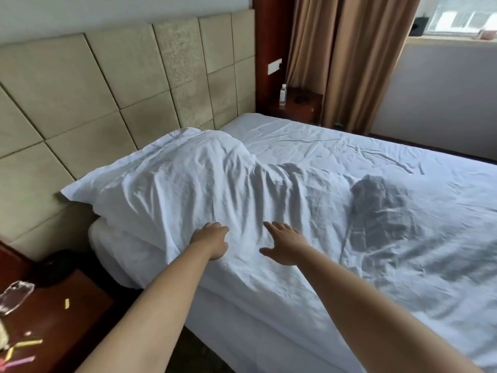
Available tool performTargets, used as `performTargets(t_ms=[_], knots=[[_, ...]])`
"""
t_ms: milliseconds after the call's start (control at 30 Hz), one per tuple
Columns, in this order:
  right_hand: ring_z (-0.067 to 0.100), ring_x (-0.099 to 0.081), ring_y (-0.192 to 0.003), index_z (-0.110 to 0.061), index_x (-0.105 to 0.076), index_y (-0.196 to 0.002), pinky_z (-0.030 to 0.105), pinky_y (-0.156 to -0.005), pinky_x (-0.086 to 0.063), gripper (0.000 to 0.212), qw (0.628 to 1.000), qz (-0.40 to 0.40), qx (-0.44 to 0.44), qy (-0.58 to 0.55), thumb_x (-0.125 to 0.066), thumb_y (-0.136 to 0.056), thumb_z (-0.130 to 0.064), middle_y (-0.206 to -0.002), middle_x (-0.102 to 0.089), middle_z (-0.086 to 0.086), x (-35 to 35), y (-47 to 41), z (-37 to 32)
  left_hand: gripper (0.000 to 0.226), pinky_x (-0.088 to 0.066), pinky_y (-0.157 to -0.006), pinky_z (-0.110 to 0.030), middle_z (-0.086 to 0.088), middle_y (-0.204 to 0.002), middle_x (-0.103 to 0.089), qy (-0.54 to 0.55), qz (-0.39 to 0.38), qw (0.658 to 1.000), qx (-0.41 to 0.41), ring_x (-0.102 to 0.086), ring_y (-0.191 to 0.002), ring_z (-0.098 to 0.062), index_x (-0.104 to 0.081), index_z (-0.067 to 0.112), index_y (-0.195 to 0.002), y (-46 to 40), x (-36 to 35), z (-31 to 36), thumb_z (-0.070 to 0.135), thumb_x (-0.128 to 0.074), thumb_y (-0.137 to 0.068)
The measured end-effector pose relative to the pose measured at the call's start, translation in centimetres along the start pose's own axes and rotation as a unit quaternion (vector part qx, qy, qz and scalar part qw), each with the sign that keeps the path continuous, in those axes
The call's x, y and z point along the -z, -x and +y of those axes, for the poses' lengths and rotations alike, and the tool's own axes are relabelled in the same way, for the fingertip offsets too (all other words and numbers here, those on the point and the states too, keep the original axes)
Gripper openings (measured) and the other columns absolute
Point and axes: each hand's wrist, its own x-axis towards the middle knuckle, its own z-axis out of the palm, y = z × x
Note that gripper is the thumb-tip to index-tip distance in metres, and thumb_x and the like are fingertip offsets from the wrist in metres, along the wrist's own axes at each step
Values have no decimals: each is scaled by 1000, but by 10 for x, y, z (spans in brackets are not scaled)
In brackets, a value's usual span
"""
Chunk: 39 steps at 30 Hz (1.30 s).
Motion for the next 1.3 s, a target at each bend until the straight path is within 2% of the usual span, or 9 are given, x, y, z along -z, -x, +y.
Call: performTargets(t_ms=[200, 467, 633, 733, 867, 967, 1100, 1200, 1300], knots=[[22, -11, -147, -23, -8, -153, 40, -117, -18, 79, 999, -32, -8, -39, -50, -92, -51, -160, -13, 4, 3, -100, -26, 59, -34, -107, -39, 2, -159, -8, 28, 7, 998, 59, -27, -140, -24, -14, 31, -151, -56, 27, -66, 26, -38, -98], [24, -13, -146, -23, -10, -153, 40, -116, -21, 77, 997, -47, 40, -35, -50, -93, -48, -159, -13, 6, 22, -209, -88, 52, -36, -107, -41, -2, -155, -19, 29, -14, 993, 112, -31, -137, -25, -28, 24, -148, -104, 61, -160, 27, -39, -97], [25, -15, -146, -22, -14, -152, 40, -115, -23, 73, 997, -43, 66, -18, -51, -93, -46, -159, -13, 6, 21, -280, -140, 51, -38, -105, -40, 0, -154, -24, 56, -10, 989, 138, -34, -135, -24, -29, 25, -147, -152, 75, -238, 29, -38, -98], [25, -17, -145, -23, -15, -152, 41, -115, -25, 72, 997, -50, 63, -17, -52, -93, -43, -159, -13, 5, 10, -319, -172, 48, -42, -101, -41, -2, -147, -34, 65, -5, 988, 138, -40, -129, -26, -34, 24, -144, -189, 78, -287, 29, -37, -97], [25, -19, -144, -23, -17, -151, 41, -113, -27, 69, 995, -85, 41, -22, -51, -94, -38, -159, -13, 4, 0, -371, -213, 51, -41, -102, -41, -4, -146, -36, 79, -2, 989, 126, -37, -132, -26, -33, 21, -145, -243, 83, -350, 32, -41, -96], [27, -35, -136, -21, -20, -150, 39, -106, -37, 65, 994, -89, 18, -62, -50, -94, -34, -155, -22, 4, -4, -416, -243, 53, -38, -105, -41, -5, -148, -33, 98, 14, 987, 125, -31, -135, -27, -34, 19, -144, -277, 83, -390, 30, -45, -93], [31, -41, -131, -11, -23, -148, 34, -103, -36, 61, 980, -101, -69, -155, -48, -96, -30, -149, -32, 13, -15, -469, -277, 56, -36, -104, -40, -6, -146, -32, 119, 25, 985, 119, -29, -134, -28, -34, 18, -142, -315, 82, -431, 35, -51, -91], [35, -47, -123, -9, -33, -140, 34, -99, -40, 51, 966, -128, -137, -180, -47, -94, -25, -140, -38, 19, -28, -495, -287, 77, -33, -108, -44, -6, -149, -26, 159, 20, 979, 123, -22, -139, -27, -26, 20, -146, -341, 77, -452, 49, -61, -83], [36, -44, -126, -10, -29, -144, 37, -102, -39, 55, 955, -155, -177, -180, -46, -93, -18, -141, -38, 19, -42, -513, -288, 100, -26, -114, -40, -9, -154, -18, 236, -18, 963, 126, -19, -143, -26, -15, 18, -150, -364, 68, -462, 54, -70, -75]])
